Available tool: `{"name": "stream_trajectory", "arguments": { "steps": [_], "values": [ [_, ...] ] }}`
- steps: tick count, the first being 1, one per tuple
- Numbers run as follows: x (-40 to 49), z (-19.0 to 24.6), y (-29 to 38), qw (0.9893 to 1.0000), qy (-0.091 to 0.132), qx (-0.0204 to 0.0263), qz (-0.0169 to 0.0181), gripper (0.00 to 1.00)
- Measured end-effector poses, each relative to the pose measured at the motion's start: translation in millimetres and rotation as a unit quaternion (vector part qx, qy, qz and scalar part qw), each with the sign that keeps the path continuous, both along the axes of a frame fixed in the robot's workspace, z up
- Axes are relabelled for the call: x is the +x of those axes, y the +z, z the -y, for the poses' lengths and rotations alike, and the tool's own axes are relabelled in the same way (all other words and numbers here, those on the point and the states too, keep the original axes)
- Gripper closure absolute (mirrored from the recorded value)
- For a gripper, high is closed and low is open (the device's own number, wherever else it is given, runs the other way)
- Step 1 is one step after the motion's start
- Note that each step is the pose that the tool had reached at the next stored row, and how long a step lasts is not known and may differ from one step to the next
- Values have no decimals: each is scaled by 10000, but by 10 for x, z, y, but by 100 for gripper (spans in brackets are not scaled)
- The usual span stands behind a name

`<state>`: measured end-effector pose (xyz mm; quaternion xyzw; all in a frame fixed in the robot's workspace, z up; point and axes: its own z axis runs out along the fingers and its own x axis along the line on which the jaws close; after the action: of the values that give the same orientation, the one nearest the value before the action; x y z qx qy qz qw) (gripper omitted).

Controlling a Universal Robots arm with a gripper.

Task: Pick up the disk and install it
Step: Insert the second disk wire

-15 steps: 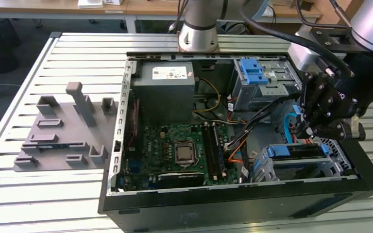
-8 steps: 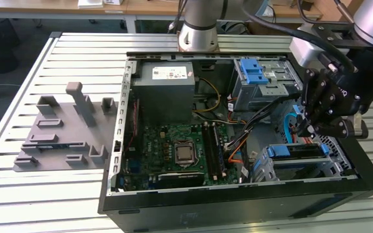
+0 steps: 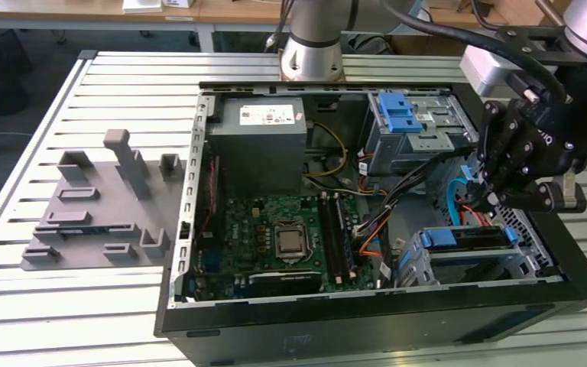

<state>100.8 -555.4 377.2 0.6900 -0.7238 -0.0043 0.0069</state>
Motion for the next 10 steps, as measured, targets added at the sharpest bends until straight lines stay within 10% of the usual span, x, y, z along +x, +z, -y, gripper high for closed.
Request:
{"name": "stream_trajectory", "arguments": {
  "steps": [10],
  "values": [
    [26,-6,5,10000,0,-3,0,89]
  ]
}}
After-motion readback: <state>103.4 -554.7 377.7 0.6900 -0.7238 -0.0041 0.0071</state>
